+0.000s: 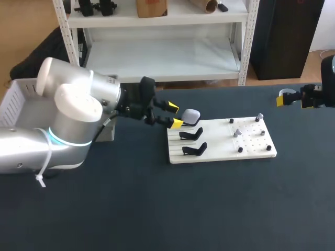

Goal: Pick up each earbud case from the left stands, insert the matching earbuds, close the lid, and place the case in the box.

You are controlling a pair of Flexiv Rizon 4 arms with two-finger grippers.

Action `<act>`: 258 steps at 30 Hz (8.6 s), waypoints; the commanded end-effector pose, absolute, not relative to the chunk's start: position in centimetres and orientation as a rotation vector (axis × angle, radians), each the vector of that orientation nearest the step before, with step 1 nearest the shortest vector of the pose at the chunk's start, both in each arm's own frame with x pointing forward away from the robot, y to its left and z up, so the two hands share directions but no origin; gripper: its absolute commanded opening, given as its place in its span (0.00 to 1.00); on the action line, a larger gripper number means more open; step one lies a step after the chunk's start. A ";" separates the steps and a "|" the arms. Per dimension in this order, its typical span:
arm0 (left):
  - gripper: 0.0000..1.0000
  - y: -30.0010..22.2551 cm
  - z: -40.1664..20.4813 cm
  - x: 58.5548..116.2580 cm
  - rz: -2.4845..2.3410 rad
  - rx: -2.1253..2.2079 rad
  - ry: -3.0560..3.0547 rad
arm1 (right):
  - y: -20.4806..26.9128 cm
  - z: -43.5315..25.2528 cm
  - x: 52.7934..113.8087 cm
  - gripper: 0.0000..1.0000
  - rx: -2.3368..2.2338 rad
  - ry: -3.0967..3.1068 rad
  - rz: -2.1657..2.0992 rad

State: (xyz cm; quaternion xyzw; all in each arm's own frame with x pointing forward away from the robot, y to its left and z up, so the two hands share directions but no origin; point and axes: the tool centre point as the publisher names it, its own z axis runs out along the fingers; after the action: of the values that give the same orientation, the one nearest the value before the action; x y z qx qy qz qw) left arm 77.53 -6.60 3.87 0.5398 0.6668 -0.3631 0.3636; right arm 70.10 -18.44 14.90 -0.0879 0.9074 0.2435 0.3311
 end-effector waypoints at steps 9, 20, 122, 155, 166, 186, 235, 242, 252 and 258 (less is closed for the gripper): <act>0.49 -8.1 3.1 78.7 -0.955 1.409 1.719 | -18.5 14.9 70.1 1.00 -0.231 2.372 0.637; 0.49 -8.7 2.3 78.9 -0.974 1.416 1.727 | -18.5 14.9 70.1 1.00 -0.231 2.372 0.637; 0.00 -14.7 12.2 74.2 -0.939 1.561 1.494 | -3.5 13.8 71.6 1.00 -0.454 2.451 0.653; 0.00 -13.9 11.4 73.5 -0.959 1.541 1.488 | -3.7 14.7 71.7 1.00 -0.518 2.447 0.594; 0.00 -14.1 12.0 73.0 -0.949 1.563 1.454 | -3.1 13.4 71.9 1.00 -0.508 2.471 0.611; 0.00 -14.3 12.0 72.2 -0.948 1.575 1.455 | -3.6 14.3 73.6 1.00 -0.510 2.452 0.575; 0.00 -9.3 21.0 71.5 -1.160 1.196 1.320 | -13.6 8.7 72.6 1.00 -0.687 2.646 0.087; 0.00 -9.3 21.4 71.5 -1.156 1.178 1.313 | -14.5 8.3 73.2 1.00 -0.633 2.585 -0.053; 0.00 -9.3 21.4 71.7 -1.143 1.167 1.302 | -14.2 7.7 73.1 1.00 -0.661 2.605 -0.056; 0.00 -9.3 21.4 71.7 -1.143 1.167 1.302 | -15.2 5.6 73.7 1.00 -0.770 2.712 -0.015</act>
State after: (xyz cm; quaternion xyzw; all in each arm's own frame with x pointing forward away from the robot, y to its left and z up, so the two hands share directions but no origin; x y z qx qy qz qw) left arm 71.96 -9.22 21.43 0.4858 0.5378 -0.4754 0.4988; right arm 72.13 -15.14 5.78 -0.2631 0.9439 -0.0275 0.1975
